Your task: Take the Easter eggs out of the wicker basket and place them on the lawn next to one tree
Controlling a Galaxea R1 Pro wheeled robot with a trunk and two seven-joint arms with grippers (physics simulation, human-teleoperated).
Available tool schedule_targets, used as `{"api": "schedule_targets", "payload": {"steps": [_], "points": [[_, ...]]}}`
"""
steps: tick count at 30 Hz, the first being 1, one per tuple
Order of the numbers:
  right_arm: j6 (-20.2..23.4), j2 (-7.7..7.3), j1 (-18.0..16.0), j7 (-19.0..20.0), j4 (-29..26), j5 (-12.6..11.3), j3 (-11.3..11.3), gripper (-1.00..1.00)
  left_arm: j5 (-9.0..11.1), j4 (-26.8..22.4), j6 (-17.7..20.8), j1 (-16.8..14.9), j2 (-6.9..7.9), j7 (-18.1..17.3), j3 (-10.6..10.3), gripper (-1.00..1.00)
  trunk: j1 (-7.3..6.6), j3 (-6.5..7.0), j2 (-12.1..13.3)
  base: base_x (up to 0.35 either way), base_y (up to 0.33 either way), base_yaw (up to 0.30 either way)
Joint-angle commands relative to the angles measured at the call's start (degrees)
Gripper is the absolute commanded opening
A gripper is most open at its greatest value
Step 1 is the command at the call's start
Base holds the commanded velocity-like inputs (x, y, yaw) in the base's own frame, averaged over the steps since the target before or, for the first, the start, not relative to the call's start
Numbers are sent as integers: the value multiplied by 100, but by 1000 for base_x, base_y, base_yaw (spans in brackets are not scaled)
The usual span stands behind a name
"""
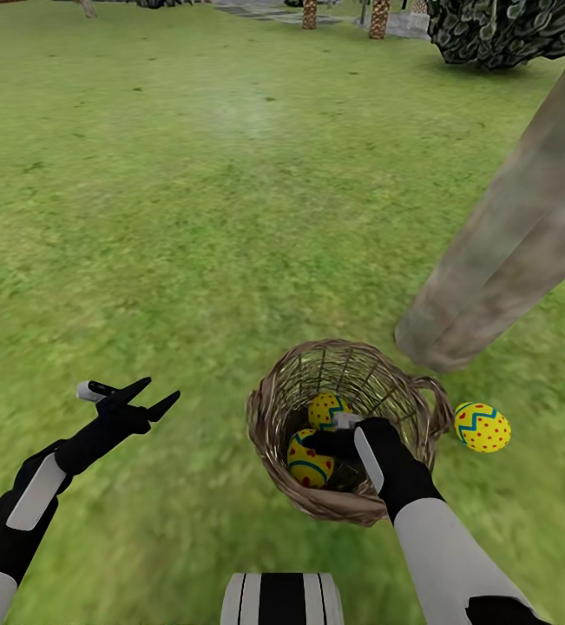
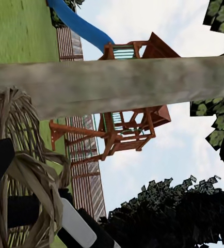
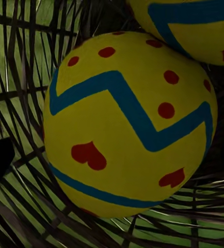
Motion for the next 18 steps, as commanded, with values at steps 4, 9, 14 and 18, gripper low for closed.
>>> {"api": "schedule_targets", "payload": {"steps": [4,9,14,18], "points": [[13,2,-3,8,-2,-16,-25,100,22,0,38,0,2,-1,-9,100,4,-48,-4,0,0,0],[-90,-1,-2,-10,15,-12,-25,100,22,0,38,-2,2,-1,-10,100,17,-159,-11,0,0,0],[-102,-2,-3,-15,11,-3,-25,100,22,0,38,-2,2,-1,-10,100,30,-270,-18,0,0,0],[-103,-2,-3,-5,9,-10,-25,100,22,0,38,0,0,-1,-15,100,40,-358,-23,0,0,0]]}}
